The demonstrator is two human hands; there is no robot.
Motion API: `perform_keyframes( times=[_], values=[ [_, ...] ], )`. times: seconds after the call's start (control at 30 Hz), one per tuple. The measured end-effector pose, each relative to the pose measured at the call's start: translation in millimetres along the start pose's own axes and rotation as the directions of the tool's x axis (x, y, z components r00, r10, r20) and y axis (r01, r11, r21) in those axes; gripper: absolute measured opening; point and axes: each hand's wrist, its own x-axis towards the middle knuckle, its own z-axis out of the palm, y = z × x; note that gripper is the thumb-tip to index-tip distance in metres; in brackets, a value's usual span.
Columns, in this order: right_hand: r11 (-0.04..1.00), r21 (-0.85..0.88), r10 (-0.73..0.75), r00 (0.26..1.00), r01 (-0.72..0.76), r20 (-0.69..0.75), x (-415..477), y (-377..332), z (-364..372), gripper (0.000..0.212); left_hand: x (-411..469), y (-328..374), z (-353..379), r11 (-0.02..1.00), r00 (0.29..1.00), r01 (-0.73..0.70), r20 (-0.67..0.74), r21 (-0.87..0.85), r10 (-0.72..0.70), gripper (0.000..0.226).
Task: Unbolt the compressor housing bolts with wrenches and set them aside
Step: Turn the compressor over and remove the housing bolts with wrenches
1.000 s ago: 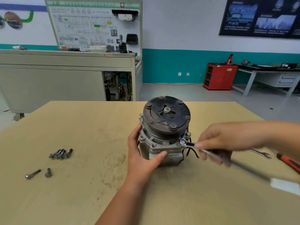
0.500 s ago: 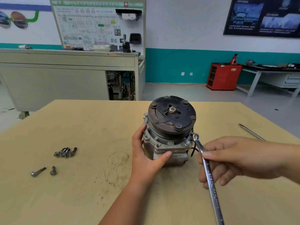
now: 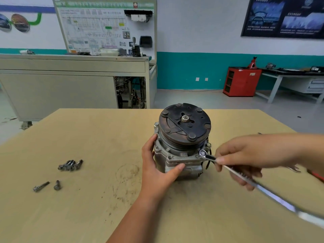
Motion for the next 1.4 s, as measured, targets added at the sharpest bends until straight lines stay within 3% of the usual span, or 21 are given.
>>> perform_keyframes(
  times=[0.03, 0.1, 0.13, 0.17, 0.2, 0.23, 0.3, 0.37, 0.47, 0.53, 0.77, 0.87, 0.93, 0.97, 1.03, 1.07, 1.1, 1.17, 1.27, 1.33, 1.4],
  values=[
    [0.967, -0.254, -0.017, 0.999, 0.004, -0.052, 1, -1, -10, 0.023, 0, 0, 0, 1.000, 1.000, 0.003, 0.002, 0.004, -0.003, 0.083],
    [0.707, -0.707, -0.171, 0.968, -0.010, -0.184, 5, -1, -25, 0.024, 0, 0, -1, 1.000, 1.000, 0.005, 0.002, 0.011, -0.005, 0.083],
    [0.565, -0.824, -0.276, 0.933, -0.037, -0.231, 6, -1, -30, 0.023, 0, 0, 0, 1.000, 1.000, 0.006, 0.002, 0.014, -0.006, 0.083],
    [0.515, -0.856, -0.338, 0.908, -0.042, -0.248, 7, -1, -34, 0.021, 1, 0, 0, 1.000, 1.000, 0.007, 0.002, 0.015, -0.007, 0.083],
    [0.539, -0.842, -0.324, 0.916, -0.028, -0.237, 7, 1, -37, 0.020, 0, 0, -1, 1.000, 1.000, 0.007, 0.001, 0.015, -0.007, 0.083],
    [0.644, -0.765, -0.251, 0.946, 0.004, -0.206, 4, 3, -39, 0.019, 0, 0, -1, 1.000, 1.000, 0.007, 0.000, 0.014, -0.007, 0.083],
    [0.906, -0.422, -0.080, 0.994, 0.039, -0.079, -1, 8, -32, 0.020, 0, 0, -1, 1.000, 1.000, 0.011, 0.000, 0.006, -0.011, 0.083],
    [0.999, 0.007, -0.040, 0.998, 0.039, 0.040, -2, 14, -13, 0.024, 0, 0, 0, 1.000, 1.000, 0.010, -0.004, 0.002, -0.010, 0.082],
    [0.899, 0.434, -0.093, 0.995, 0.064, 0.045, -1, 12, 19, 0.027, 1, 0, 0, 1.000, 1.000, 0.006, -0.008, -0.002, -0.006, 0.083],
    [0.811, 0.580, -0.110, 0.994, 0.081, 0.015, 1, 8, 29, 0.029, 1, 1, 0, 1.000, 1.000, 0.001, -0.008, -0.004, -0.001, 0.083],
    [0.753, 0.655, -0.080, 0.997, 0.063, -0.004, 11, -2, 42, 0.031, 1, 1, 0, 1.000, 1.000, -0.009, -0.009, -0.008, 0.009, 0.084],
    [0.903, 0.428, 0.001, 0.998, -0.026, 0.058, 7, -4, 21, 0.034, 1, 0, 0, 1.000, 1.000, -0.005, 0.001, -0.020, 0.005, 0.083],
    [0.998, 0.011, 0.055, 0.998, -0.055, 0.007, 5, -8, -2, 0.035, 1, -1, -1, 1.000, 1.000, 0.003, 0.008, -0.024, -0.003, 0.083],
    [0.965, -0.256, 0.034, 0.998, -0.049, -0.061, 5, -12, -11, 0.034, 1, -1, -1, 1.000, 1.000, 0.006, 0.009, -0.022, -0.006, 0.083],
    [0.703, -0.711, -0.164, 0.970, -0.015, -0.182, 9, -16, -24, 0.029, 0, -2, -2, 1.000, 1.000, 0.009, 0.006, -0.012, -0.009, 0.083],
    [0.583, -0.812, -0.271, 0.942, -0.002, -0.197, 11, -17, -27, 0.027, 0, -2, -2, 1.000, 1.000, 0.009, 0.005, -0.009, -0.009, 0.083],
    [0.539, -0.842, -0.322, 0.927, 0.012, -0.193, 12, -18, -31, 0.025, 0, -2, -2, 1.000, 1.000, 0.006, 0.005, -0.008, -0.006, 0.083],
    [0.640, -0.767, -0.215, 0.967, 0.033, -0.138, 8, -15, -39, 0.019, 0, -2, -2, 1.000, 1.000, 0.010, 0.004, -0.014, -0.010, 0.083],
    [0.967, -0.253, -0.025, 0.998, 0.040, 0.060, 3, -2, -29, 0.019, -1, -2, -1, 1.000, 1.000, 0.017, 0.002, -0.025, -0.017, 0.082],
    [0.993, 0.113, -0.059, 0.992, 0.046, 0.108, 4, 7, -5, 0.020, 0, -1, -1, 1.000, 1.000, 0.016, -0.002, -0.019, -0.016, 0.083],
    [0.917, 0.393, -0.101, 0.992, 0.065, 0.072, 5, 13, 19, 0.021, 0, 0, -1, 1.000, 1.000, 0.017, -0.005, -0.017, -0.017, 0.083]
  ],
)
